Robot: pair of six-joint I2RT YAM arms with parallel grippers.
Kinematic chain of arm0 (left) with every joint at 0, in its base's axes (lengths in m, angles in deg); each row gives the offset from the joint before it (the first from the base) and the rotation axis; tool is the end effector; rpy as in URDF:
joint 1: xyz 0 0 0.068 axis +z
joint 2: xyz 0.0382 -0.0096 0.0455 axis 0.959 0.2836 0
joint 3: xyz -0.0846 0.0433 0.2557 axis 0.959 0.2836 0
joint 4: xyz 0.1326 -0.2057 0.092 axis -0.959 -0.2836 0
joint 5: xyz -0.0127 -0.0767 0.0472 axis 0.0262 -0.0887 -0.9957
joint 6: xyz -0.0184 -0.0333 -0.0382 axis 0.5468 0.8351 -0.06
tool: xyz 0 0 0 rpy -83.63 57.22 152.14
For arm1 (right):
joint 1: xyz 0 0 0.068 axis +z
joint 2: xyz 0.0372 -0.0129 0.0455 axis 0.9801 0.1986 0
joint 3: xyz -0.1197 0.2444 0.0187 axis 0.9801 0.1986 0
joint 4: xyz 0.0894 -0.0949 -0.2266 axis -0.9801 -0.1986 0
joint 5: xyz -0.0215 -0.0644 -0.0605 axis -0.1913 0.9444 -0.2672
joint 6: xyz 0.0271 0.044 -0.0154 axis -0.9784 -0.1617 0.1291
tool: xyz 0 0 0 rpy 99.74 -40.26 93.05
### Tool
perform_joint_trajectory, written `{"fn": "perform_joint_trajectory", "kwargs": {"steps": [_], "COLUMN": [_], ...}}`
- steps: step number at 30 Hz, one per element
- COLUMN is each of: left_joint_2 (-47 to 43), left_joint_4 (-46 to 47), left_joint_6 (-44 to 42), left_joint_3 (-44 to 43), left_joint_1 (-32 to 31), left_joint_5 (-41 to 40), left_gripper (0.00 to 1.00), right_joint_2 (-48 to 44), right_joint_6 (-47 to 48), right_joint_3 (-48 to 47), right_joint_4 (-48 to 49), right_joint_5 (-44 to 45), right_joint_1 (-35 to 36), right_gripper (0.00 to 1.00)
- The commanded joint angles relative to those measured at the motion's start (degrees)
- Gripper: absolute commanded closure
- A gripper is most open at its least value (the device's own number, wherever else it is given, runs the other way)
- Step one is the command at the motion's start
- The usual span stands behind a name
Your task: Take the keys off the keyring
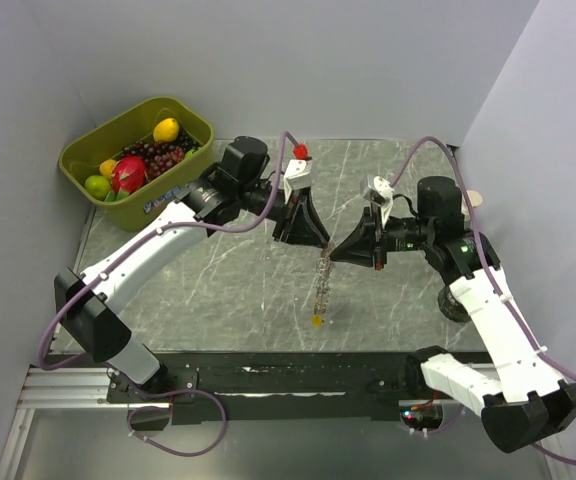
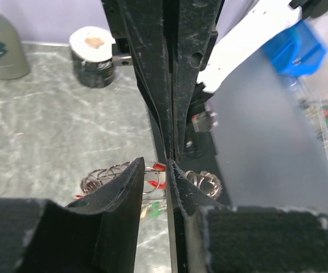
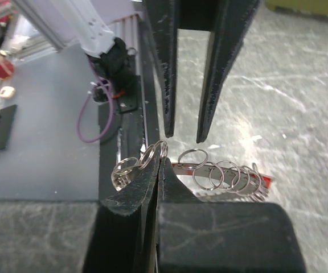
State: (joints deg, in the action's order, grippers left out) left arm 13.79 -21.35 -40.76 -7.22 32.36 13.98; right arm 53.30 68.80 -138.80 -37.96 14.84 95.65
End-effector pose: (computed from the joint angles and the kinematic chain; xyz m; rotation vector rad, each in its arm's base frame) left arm 0.2381 -0.2506 0.4074 1.4326 1.4289 -1.4949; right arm 0.1723 0.0875 0.3887 -1.1598 1.5354 1.2320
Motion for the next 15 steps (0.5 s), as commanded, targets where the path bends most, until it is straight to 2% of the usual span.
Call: {"fn": "perform_joint_trajectory", "kwargs": {"steps": [1,10,15], "left_joint_2": [-0.7,-1.3,-2.0], "left_joint_4": [-5.4,-10.3,-9.3], "left_joint_6": [-7.9,-14.4,-15.1], "left_joint_3": [-3.5,-4.7,-4.0], "left_joint_1": [-3.2,-5.8,-6.3], "left_joint_5": [-6.8,-14.1,-19.1], "left_gripper": [0.72,0.71,0.71], "right_joint_2": [0.1,0.1,-0.3], "right_joint_6": [1.9,1.8,1.5], "right_joint_3": [-3.2,-2.2,-1.6], "right_joint_4": [-1.3,-0.7,-0.3], "right_joint_5": [3.1,8.7,9.9], "right_joint_1": [0.6,0.4,0.4], "right_gripper": [1.0,1.0,1.0]}}
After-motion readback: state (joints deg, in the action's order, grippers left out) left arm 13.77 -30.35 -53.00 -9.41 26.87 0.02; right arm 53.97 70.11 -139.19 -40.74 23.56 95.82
